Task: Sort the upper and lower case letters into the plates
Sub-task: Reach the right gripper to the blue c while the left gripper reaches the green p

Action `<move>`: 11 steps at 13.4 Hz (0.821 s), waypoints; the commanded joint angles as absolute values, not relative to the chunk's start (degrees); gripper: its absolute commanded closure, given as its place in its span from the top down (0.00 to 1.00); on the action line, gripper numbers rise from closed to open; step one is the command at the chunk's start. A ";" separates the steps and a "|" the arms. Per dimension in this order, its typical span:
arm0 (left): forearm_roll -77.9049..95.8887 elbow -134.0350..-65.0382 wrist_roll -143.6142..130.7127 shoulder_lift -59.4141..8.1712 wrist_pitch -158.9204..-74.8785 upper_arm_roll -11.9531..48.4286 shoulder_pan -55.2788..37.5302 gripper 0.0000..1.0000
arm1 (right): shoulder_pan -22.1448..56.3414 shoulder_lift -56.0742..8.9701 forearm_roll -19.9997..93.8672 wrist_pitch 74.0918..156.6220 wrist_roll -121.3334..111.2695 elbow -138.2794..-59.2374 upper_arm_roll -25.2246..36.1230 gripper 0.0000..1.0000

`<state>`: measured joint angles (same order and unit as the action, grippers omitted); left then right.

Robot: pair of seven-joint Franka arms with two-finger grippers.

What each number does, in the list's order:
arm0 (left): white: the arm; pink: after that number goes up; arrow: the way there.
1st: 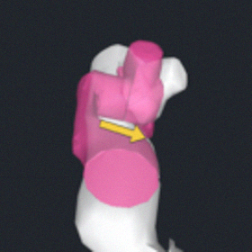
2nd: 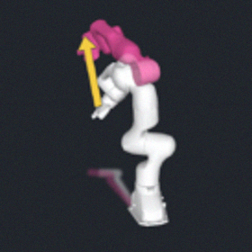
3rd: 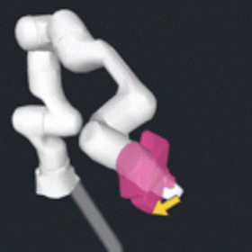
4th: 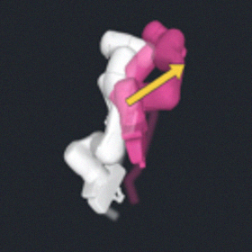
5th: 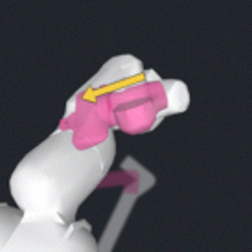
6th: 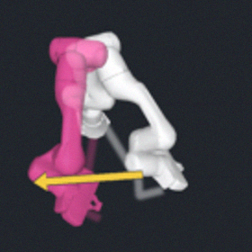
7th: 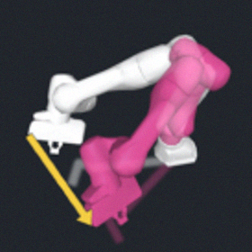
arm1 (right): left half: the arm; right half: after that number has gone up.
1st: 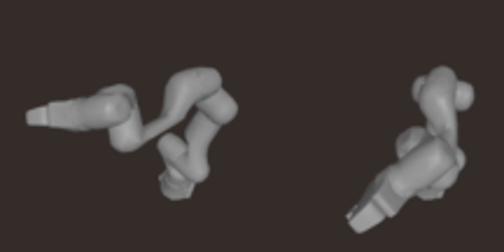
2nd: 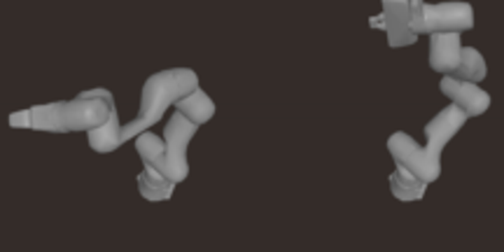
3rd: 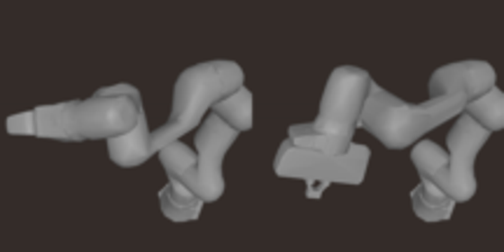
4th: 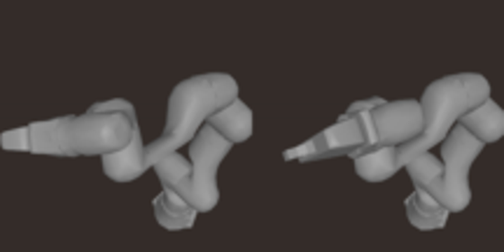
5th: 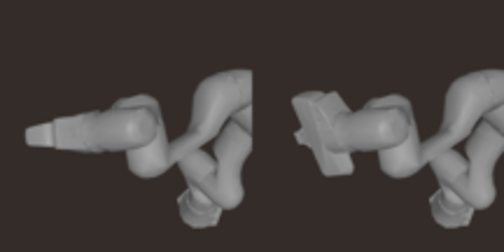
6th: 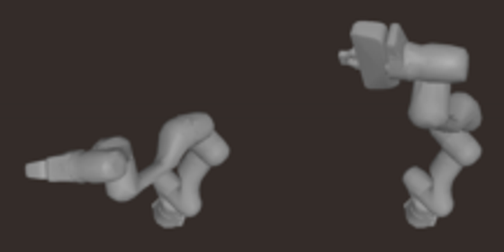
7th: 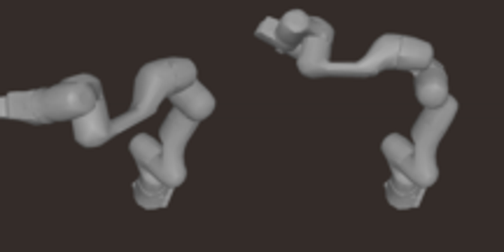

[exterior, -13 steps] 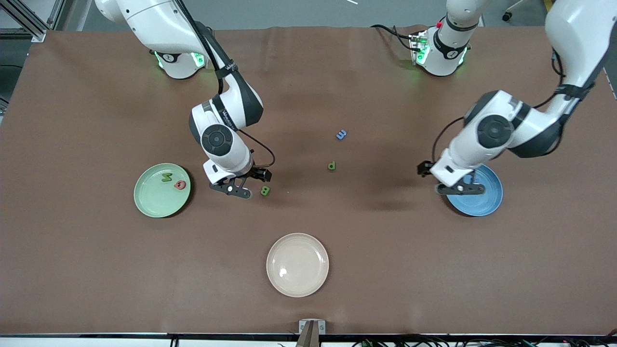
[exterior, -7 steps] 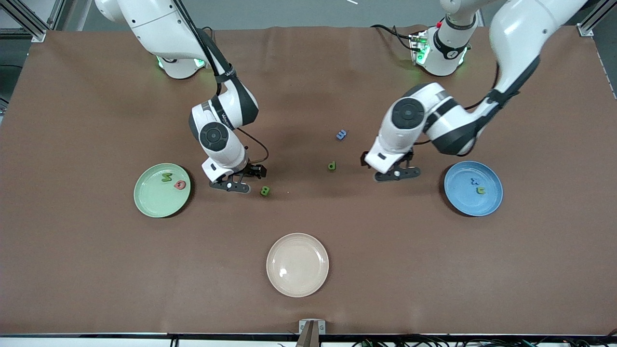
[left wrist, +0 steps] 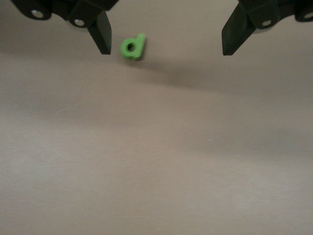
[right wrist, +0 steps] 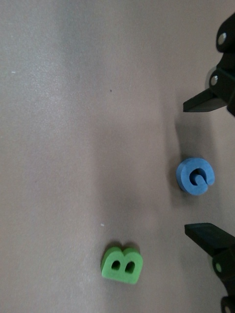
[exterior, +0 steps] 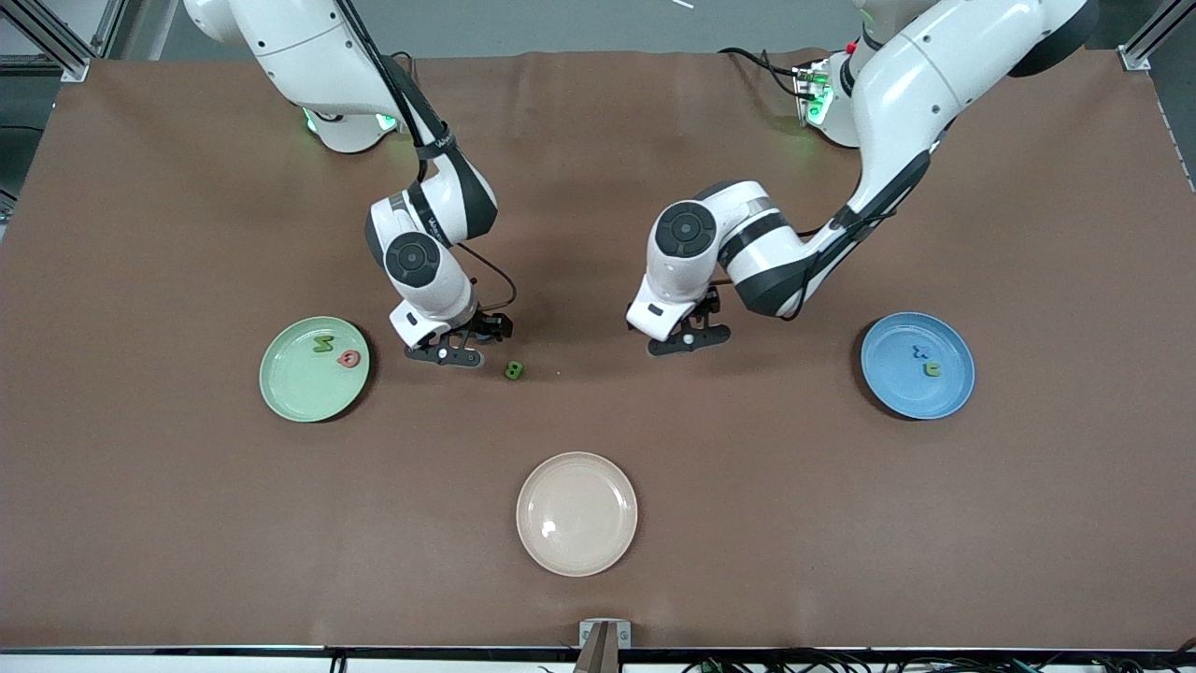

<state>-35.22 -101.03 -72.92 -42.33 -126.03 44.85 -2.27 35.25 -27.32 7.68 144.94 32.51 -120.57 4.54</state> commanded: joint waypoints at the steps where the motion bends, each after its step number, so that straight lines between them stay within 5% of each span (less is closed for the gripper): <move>1: -34.10 -99.40 -75.31 -42.98 -129.27 40.09 -7.72 0.99 | 35.60 -25.49 7.73 147.22 31.90 -124.36 4.66 0.99; 4: -34.19 -99.40 -76.64 -44.55 -130.87 39.20 -9.93 0.97 | 35.86 -25.40 7.73 147.39 31.99 -124.63 4.66 0.86; 8: -34.37 -99.49 -76.73 -45.70 -131.04 39.29 -9.93 0.79 | 37.35 -25.31 7.82 147.48 32.87 -124.63 4.66 0.80; 11: -34.37 -99.49 -76.73 -46.05 -131.31 39.29 -10.02 0.65 | 37.53 -25.40 7.82 147.48 32.78 -124.54 4.66 0.65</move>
<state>-35.22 -100.42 -76.62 -45.64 -130.76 39.56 -9.45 36.94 -27.27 7.70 146.79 32.39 -122.58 4.39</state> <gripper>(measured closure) 0.251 0.273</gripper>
